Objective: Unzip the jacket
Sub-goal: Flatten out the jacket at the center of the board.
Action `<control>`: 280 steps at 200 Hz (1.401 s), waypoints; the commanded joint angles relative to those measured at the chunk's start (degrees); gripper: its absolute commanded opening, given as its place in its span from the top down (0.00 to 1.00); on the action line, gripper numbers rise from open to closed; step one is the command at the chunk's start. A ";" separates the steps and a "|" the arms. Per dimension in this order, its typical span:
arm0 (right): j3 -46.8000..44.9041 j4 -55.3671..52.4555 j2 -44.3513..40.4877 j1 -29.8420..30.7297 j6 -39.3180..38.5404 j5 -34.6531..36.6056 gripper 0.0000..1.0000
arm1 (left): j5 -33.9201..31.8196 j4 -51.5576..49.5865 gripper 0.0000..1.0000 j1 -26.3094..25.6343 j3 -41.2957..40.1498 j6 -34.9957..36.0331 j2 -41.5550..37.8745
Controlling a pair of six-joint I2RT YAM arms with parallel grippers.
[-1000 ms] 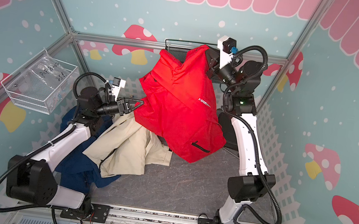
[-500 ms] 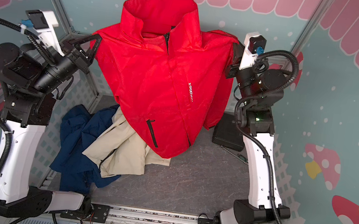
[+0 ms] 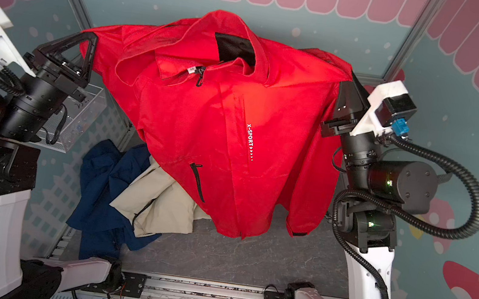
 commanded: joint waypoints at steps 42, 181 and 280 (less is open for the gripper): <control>-3.37 4.78 -4.47 -0.89 -0.09 7.43 1.00 | -6.87 5.96 1.00 1.05 1.74 -9.31 -2.18; -20.02 0.87 24.48 -4.45 -1.27 3.84 0.21 | -10.71 -0.78 0.20 -4.41 -12.98 5.69 32.58; -38.26 -13.64 12.89 -5.79 12.85 -14.64 0.34 | -3.57 -21.52 0.19 -7.06 -39.42 -6.71 5.04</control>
